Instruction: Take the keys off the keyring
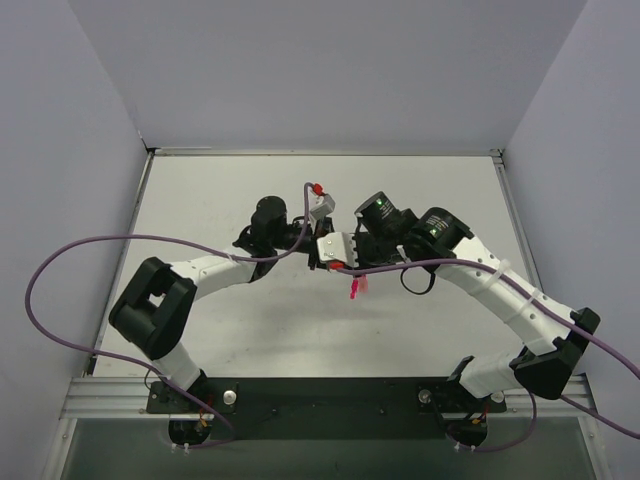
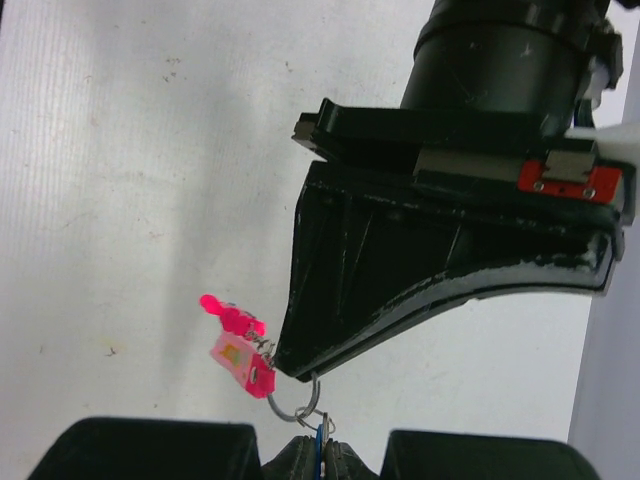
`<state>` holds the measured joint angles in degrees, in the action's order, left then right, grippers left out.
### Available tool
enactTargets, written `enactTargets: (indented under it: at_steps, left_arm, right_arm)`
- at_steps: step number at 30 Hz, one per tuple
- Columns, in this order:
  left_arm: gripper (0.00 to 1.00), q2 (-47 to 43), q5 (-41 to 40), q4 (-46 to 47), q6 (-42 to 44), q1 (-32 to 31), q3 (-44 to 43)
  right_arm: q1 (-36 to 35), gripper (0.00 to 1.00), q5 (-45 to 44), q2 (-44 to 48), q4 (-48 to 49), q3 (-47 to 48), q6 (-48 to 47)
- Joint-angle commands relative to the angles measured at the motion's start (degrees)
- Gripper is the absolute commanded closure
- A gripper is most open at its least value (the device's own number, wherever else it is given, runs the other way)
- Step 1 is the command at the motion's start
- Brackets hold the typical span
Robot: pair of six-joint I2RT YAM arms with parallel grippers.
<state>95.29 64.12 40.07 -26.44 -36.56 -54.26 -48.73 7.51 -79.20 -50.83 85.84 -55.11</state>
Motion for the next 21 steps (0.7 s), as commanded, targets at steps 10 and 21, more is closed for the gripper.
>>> enactTargets:
  at_steps: [10,21]
  left_arm:
    - [1.0,-3.09,-6.72,-5.27,3.23,2.28,-1.99]
    - [1.0,-1.68,-4.88,-6.76,3.49,0.43,-3.57]
  right_arm:
    - [2.94,1.0,-0.39,4.32,3.63,-4.02,1.15]
    - [-1.36,1.0,-2.14,-2.0,1.79,2.13,1.06]
